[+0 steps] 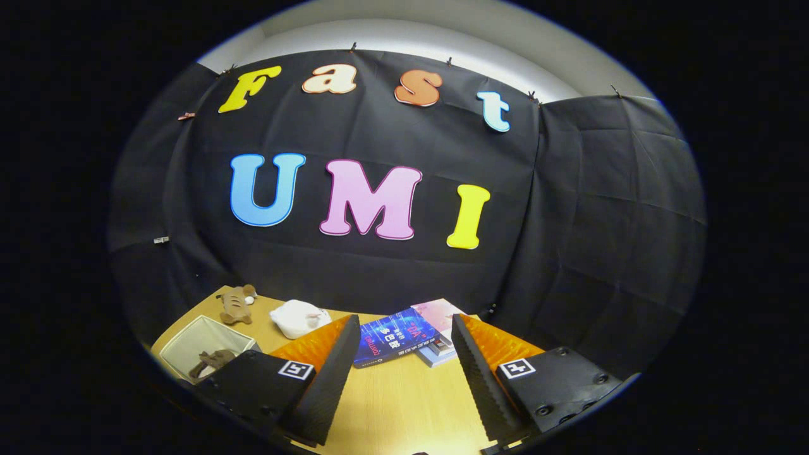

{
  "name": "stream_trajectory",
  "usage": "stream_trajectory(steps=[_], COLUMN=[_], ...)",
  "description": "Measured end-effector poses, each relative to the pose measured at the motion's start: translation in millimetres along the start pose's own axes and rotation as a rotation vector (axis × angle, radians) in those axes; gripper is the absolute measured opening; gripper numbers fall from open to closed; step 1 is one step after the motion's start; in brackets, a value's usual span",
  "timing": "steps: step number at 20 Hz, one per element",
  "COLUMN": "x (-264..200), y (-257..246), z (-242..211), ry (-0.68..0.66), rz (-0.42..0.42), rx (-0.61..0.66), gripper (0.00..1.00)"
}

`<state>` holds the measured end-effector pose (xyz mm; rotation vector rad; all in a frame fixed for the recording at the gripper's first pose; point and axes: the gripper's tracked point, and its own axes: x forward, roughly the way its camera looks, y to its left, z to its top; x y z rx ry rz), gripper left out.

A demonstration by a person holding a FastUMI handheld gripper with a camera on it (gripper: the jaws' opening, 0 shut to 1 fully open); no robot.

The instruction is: Open the storage box then place both shoes into the box .Put the left shoe in first, then the right shoe, with the right side of both shoes facing outward in a uniform manner.

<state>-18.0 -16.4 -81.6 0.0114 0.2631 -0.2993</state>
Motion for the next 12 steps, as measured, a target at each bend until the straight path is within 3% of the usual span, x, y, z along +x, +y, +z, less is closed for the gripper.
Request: stream_trajectory(steps=[3, 12], x=[-21, -46], y=[-16, -31], z=[11, -17], ry=[-0.058, -0.069], rz=[0.016, 0.140], rx=[-0.011, -0.026], gripper=[0.94, 0.97])
